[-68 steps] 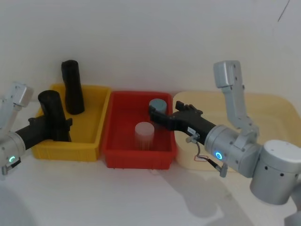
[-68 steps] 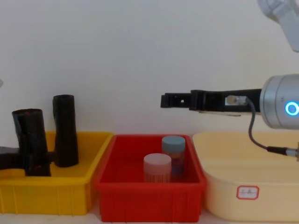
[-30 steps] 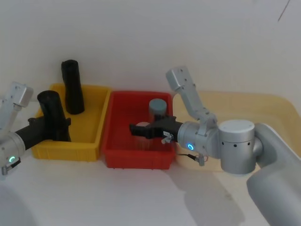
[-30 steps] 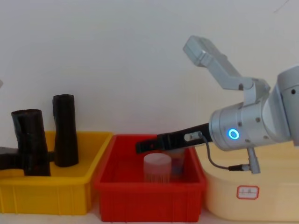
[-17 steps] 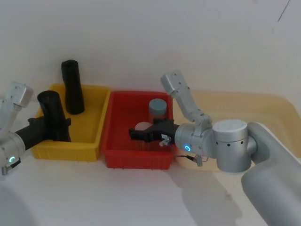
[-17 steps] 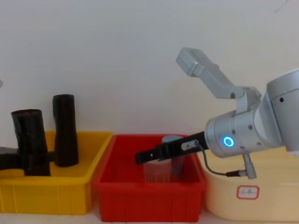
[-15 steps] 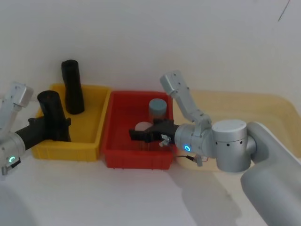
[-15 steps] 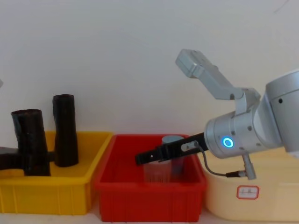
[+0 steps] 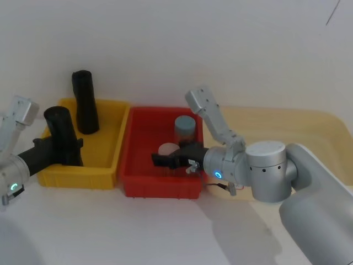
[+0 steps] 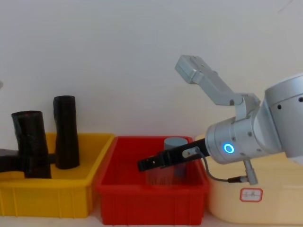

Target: Pick up the garbage bag with the one hand and transfer it to the other hand.

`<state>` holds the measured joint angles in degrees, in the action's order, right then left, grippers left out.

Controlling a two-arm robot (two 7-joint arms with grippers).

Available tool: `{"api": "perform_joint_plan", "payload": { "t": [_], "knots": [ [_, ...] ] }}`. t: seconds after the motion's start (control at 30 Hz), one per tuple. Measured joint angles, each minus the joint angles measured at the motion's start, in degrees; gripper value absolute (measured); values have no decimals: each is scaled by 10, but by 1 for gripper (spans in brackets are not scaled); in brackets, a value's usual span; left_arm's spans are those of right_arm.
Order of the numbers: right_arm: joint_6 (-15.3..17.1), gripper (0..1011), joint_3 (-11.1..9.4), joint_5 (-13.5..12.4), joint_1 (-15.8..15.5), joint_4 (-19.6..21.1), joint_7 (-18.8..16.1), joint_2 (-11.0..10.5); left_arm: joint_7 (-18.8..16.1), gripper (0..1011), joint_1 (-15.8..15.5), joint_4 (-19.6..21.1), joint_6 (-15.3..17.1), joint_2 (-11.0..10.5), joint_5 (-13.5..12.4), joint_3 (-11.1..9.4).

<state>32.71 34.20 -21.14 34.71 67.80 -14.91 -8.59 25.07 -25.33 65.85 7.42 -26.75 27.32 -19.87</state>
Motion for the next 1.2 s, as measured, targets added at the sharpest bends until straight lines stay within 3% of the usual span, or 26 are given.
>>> {"api": "perform_joint_plan", "payload": {
  "t": [0.4,0.8,1.2],
  "knots": [
    [-3,664,1,4,2,-6,-1,2,0,434,0,0,0,0,0,0],
    [-3,664,0,5,1,-3,-1,2,0,433,0,0,0,0,0,0],
    [-12,664,-23,5,-20,70,11,-15,0,433,0,0,0,0,0,0]
  ]
}}
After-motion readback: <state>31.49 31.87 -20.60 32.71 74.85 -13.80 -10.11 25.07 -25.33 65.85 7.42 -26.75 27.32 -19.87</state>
